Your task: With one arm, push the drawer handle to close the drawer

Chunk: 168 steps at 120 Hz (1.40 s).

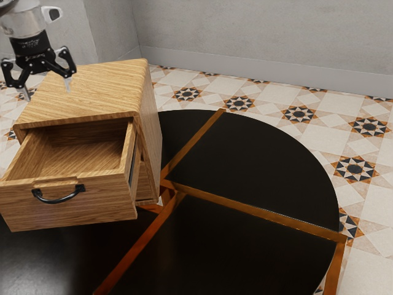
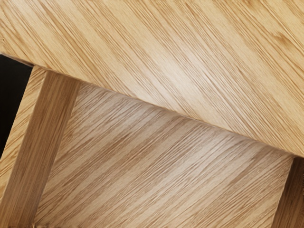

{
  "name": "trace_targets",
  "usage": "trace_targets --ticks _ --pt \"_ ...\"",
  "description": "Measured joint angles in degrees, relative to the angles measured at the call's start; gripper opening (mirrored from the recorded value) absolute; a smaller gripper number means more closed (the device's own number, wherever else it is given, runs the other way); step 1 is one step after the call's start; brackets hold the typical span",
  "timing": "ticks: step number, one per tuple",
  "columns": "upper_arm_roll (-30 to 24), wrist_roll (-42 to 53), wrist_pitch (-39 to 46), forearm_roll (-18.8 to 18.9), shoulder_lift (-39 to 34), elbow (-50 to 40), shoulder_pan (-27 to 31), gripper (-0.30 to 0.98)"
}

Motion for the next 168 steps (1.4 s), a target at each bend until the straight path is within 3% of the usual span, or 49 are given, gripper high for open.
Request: trace_targets --ticks 16,44,58,81,94,111,168 --pt "-0.11 -8.51 2.09 0.81 -4.23 -3.43 -0.21 0.69" --pt "-6.52 -19.34 4.18 0.05 -24.64 -23.60 -2.38 0.68" --pt "-7.00 -20.65 4.95 -0.05 -28.28 -29.79 -3.15 0.62" --pt "-10.04 -20.21 6.93 -0.37 -40.09 -42.41 -4.56 0.22" --pt "-10.44 -19.34 8.52 -0.44 -41.56 -47.14 -6.32 0.07" --pt "-10.61 -17.93 12.02 -0.42 -43.27 -52.31 -8.41 -0.03" --pt "-12.95 -9.18 23.36 0.92 -45.80 -60.27 -7.15 -0.09"
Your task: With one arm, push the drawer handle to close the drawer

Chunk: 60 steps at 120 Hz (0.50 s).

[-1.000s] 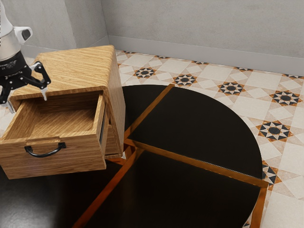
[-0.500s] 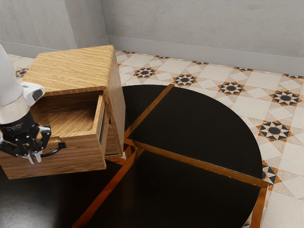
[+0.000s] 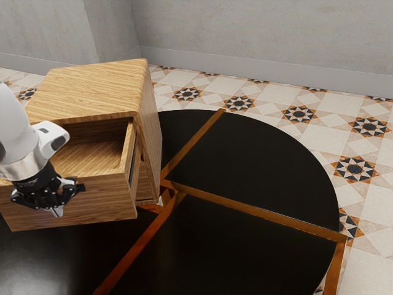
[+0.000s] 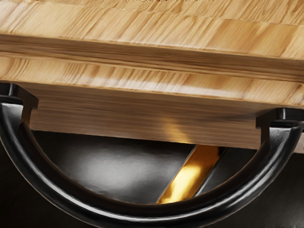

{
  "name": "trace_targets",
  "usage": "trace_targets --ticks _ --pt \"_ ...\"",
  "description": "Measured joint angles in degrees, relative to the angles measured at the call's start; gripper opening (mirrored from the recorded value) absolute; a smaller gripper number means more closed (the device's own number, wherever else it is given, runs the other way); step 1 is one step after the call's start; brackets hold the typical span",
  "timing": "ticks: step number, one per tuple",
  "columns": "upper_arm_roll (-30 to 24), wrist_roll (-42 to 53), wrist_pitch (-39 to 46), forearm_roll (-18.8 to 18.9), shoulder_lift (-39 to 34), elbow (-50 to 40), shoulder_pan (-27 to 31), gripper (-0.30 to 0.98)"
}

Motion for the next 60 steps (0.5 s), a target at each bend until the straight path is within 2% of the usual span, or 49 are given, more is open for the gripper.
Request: trace_targets --ticks 60 --pt "-0.01 8.29 2.66 0.37 5.49 3.35 3.48 -0.10"
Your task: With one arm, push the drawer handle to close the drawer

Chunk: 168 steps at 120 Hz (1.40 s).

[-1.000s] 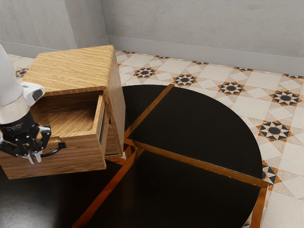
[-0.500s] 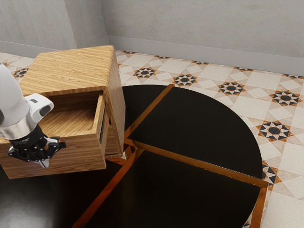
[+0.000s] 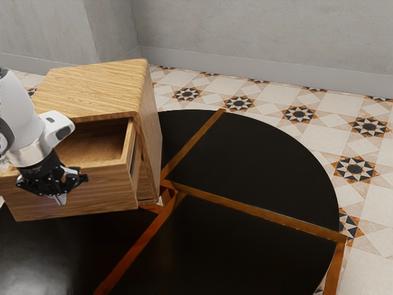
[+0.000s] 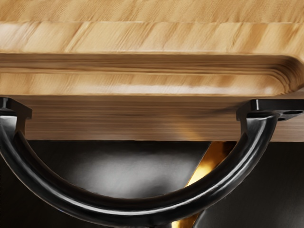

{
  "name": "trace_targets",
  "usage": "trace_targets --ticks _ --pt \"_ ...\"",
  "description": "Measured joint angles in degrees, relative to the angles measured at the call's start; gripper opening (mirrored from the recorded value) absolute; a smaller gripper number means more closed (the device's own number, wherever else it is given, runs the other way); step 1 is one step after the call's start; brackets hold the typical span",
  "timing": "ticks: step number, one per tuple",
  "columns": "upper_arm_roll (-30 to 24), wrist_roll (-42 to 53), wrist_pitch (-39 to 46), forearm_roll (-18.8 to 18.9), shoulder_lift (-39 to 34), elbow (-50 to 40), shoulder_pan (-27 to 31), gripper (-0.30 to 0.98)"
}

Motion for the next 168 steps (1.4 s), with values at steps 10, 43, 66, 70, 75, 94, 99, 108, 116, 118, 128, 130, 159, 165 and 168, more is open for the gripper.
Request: trace_targets --ticks 10,43,66,70,75,94,99,108,116,118,128,130,159,165,168 --pt "0.00 0.94 0.36 0.03 1.07 0.65 0.73 -0.10" --pt "0.00 3.69 1.88 0.07 5.82 3.42 2.98 -0.10" --pt "0.05 5.61 2.63 0.17 10.10 6.76 4.96 -0.10" --pt "0.04 5.96 2.70 0.17 10.91 7.40 5.43 -0.10" --pt "0.06 6.40 2.78 0.19 11.95 8.22 5.90 -0.10" --pt "0.08 7.90 3.00 0.23 14.07 9.89 7.11 -0.10" --pt "0.09 8.29 3.12 0.24 14.50 10.14 7.49 -0.10" --pt "0.09 8.96 3.34 0.24 15.51 10.86 7.77 -0.10" --pt "0.09 9.54 3.49 0.25 16.84 11.96 7.83 -0.10" --pt "0.09 9.68 3.52 0.25 17.19 12.29 7.84 -0.10" --pt "0.11 10.33 3.65 0.57 18.60 13.66 7.92 -0.10" --pt "0.13 10.45 3.67 0.63 18.81 13.84 7.95 -0.10" --pt "0.34 12.23 3.87 0.91 21.18 15.39 9.25 -0.10" --pt "0.35 12.58 3.90 0.96 21.76 15.79 9.69 -0.10" --pt "0.35 12.75 3.91 0.98 22.06 15.97 9.79 -0.10"
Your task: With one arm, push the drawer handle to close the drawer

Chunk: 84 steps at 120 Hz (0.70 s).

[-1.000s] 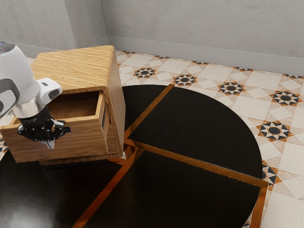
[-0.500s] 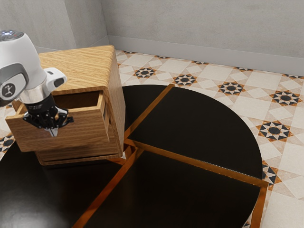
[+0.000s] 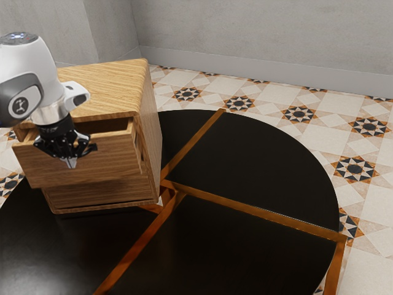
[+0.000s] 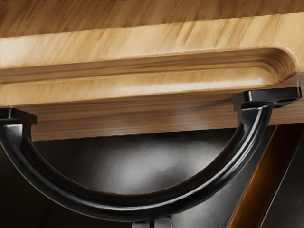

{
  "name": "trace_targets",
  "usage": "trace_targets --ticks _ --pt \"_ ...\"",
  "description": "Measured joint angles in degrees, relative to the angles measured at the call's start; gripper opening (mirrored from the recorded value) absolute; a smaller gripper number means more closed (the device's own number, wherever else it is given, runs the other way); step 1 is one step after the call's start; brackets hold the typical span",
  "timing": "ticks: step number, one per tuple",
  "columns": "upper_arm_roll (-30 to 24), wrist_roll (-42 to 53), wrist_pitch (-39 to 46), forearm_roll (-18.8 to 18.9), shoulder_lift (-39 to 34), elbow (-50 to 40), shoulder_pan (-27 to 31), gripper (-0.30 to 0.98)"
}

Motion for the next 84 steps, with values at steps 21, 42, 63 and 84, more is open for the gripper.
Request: trace_targets --ticks 21,42,63,84 --pt "0.00 1.22 0.18 0.10 2.58 2.37 0.17 -0.10" --pt "0.00 2.34 0.32 0.14 4.30 3.86 0.31 -0.10" --pt "0.15 3.34 0.39 0.25 5.71 5.56 0.42 -0.10" --pt "0.38 4.11 0.42 0.31 7.20 6.91 0.46 -0.10"
